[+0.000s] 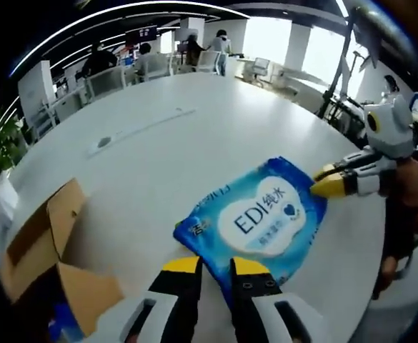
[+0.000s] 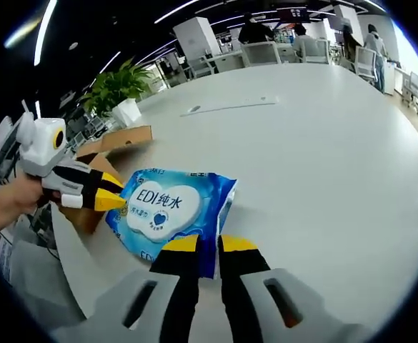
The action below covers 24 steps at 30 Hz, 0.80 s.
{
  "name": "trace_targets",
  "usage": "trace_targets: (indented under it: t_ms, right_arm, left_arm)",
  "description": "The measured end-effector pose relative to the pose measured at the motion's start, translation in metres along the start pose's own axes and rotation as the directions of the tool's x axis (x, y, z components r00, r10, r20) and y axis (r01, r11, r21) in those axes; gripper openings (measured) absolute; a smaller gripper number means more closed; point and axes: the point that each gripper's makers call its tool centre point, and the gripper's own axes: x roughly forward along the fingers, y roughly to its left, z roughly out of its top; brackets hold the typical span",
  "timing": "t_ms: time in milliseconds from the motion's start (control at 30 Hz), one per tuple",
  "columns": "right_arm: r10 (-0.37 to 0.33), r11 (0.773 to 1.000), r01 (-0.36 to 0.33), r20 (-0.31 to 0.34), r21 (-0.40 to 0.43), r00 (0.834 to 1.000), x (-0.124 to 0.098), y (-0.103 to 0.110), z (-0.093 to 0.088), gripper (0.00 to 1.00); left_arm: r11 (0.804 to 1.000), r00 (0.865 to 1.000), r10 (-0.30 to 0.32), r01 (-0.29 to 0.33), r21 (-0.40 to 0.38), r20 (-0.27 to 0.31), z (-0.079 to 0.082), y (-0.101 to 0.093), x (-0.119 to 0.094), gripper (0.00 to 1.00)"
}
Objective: Operate the shoe box by opening the lid, removing the specified soft item, and placing it in the target area until the item is outside and the box remains undamaged.
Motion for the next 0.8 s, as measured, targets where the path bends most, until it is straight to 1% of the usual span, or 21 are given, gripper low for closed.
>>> trace_targets:
  t_ms: [100, 167, 233, 333, 433, 533, 600, 633, 733, 800]
  right_arm:
    - [0.010, 1.000, -0.010, 0.007, -0.005, 1.000, -0.001, 0.001, 0.003, 0.23]
    - [0.030, 1.000, -0.030, 0.006, -0.004, 1.000, -0.002, 0.006, 0.004, 0.34]
    - [0.033, 0.999, -0.032, 0.007, -0.017, 0.999, -0.005, 0.009, 0.005, 0.39]
    - [0.033, 0.999, -0.033, 0.005, -0.027, 0.999, -0.009, 0.012, 0.006, 0.39]
    - [0.031, 0.999, -0.030, 0.008, -0.034, 0.999, -0.018, 0.019, 0.007, 0.43]
    - [0.026, 0.999, -0.025, 0.010, -0.048, 1.000, -0.025, 0.023, 0.008, 0.45]
    - [0.023, 0.998, -0.023, 0.014, -0.057, 1.000, -0.031, 0.026, 0.009, 0.47]
    - [0.026, 0.998, -0.025, 0.019, -0.064, 0.999, -0.036, 0.032, 0.010, 0.47]
    - [0.030, 0.995, -0.027, 0.027, -0.093, 0.999, -0.042, 0.037, 0.014, 0.48]
    - [0.033, 0.993, -0.028, 0.033, -0.118, 0.999, -0.048, 0.047, 0.016, 0.48]
  left_arm:
    - [1.000, 1.000, -0.013, 0.013, 0.010, 0.008, 0.002, -0.003, -0.003, 0.21]
    - [1.000, 1.000, -0.019, 0.019, 0.012, 0.017, 0.004, -0.005, -0.006, 0.24]
    - [1.000, 0.999, -0.022, 0.022, 0.019, 0.024, 0.005, -0.007, -0.009, 0.26]
    - [0.999, 0.999, -0.031, 0.031, 0.011, 0.031, 0.003, -0.009, -0.015, 0.29]
    - [0.999, 0.999, -0.040, 0.040, 0.004, 0.036, 0.002, -0.012, -0.021, 0.33]
    - [0.998, 0.997, -0.056, 0.055, 0.004, 0.045, 0.001, -0.018, -0.031, 0.38]
    - [0.997, 0.995, -0.075, 0.076, -0.014, 0.061, 0.001, -0.023, -0.038, 0.42]
    - [0.997, 0.995, -0.075, 0.076, -0.015, 0.066, 0.001, -0.025, -0.043, 0.43]
    - [0.996, 0.993, -0.082, 0.084, -0.017, 0.089, 0.002, -0.028, -0.055, 0.45]
    - [0.996, 0.991, -0.086, 0.089, -0.023, 0.099, 0.002, -0.028, -0.062, 0.45]
